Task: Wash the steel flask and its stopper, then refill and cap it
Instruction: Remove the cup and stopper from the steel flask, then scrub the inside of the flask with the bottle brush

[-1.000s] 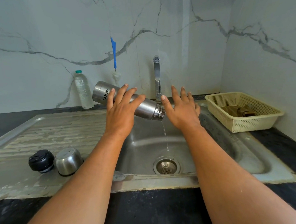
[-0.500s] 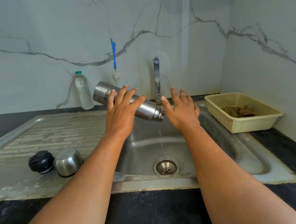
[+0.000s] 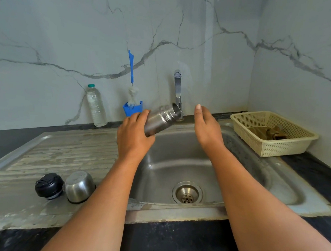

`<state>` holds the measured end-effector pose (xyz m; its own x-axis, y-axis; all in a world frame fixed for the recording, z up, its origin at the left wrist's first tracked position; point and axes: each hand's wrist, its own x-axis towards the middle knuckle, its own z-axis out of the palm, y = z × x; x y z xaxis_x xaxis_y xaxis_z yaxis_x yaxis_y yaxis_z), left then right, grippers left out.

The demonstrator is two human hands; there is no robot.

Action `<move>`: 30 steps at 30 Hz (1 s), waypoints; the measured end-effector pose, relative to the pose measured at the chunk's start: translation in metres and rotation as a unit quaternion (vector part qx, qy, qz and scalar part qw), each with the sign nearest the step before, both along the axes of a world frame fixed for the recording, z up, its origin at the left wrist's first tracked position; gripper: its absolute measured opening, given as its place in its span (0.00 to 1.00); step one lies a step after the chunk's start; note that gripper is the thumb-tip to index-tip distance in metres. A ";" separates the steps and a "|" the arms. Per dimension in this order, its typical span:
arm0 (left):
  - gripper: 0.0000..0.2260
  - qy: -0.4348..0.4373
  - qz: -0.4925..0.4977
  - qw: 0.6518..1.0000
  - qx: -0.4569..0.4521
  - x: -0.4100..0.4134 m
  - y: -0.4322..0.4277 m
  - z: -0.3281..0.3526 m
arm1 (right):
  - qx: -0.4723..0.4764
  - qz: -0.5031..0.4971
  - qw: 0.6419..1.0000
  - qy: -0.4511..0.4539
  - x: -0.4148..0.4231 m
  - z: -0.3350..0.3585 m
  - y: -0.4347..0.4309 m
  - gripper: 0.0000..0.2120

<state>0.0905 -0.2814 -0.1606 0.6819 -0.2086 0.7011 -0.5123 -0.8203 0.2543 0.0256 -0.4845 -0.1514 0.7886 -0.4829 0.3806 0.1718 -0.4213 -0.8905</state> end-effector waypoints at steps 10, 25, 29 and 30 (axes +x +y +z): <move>0.23 0.178 -0.012 0.915 -0.361 -0.013 -0.004 0.007 | -0.087 0.000 0.994 0.060 0.003 -0.001 0.017 0.12; 0.21 0.224 0.020 0.877 -0.425 0.009 -0.001 -0.005 | -0.222 0.065 0.973 0.027 0.149 0.169 0.095 0.21; 0.22 0.222 0.031 0.874 -0.431 0.015 0.000 -0.008 | -0.241 0.050 0.968 0.046 0.183 0.179 0.108 0.22; 0.22 0.223 0.030 0.873 -0.433 0.016 0.000 -0.009 | -0.240 0.041 0.969 0.048 0.190 0.178 0.111 0.21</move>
